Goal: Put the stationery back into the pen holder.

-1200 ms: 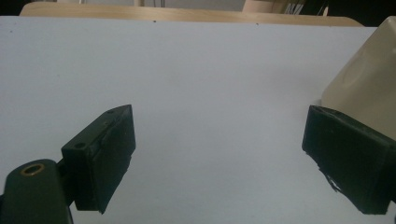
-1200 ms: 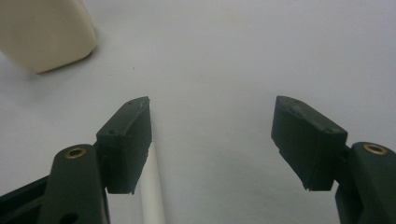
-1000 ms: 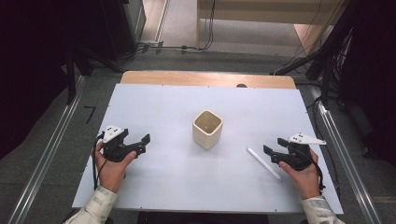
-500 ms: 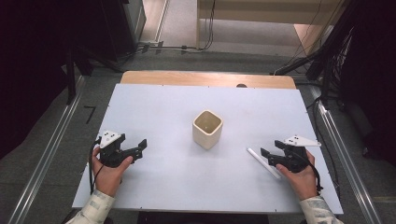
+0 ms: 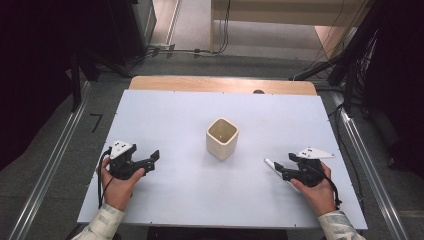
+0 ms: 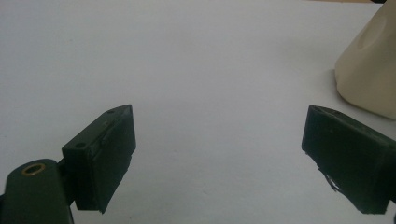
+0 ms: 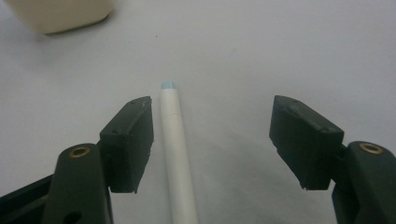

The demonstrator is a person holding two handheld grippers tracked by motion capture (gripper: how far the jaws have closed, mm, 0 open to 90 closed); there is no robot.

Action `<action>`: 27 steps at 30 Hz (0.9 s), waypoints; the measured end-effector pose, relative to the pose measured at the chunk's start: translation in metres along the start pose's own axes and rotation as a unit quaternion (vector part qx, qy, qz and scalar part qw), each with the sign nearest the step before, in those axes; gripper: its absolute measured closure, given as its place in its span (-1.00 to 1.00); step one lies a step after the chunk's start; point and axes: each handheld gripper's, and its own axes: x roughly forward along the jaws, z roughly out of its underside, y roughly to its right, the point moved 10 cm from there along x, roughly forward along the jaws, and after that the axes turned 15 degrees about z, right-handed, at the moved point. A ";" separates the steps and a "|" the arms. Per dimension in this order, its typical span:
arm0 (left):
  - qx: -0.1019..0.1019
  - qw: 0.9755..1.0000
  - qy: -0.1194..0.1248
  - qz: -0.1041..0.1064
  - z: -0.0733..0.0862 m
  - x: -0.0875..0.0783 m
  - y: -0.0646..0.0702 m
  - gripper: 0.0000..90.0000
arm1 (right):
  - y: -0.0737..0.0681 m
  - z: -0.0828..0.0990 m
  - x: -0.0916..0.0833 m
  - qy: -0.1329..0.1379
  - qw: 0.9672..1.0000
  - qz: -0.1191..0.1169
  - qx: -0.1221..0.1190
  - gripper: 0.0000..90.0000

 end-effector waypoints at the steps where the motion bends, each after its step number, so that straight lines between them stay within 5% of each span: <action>1: 0.000 1.000 0.000 0.000 0.000 0.000 0.000 -0.76 | -0.001 0.000 0.001 0.000 1.000 -0.001 -0.002 -0.33; 27: -0.001 1.000 -0.001 0.005 0.001 0.002 0.002 -0.76 | -0.014 0.005 0.007 -0.015 0.999 -0.006 -0.030 -0.09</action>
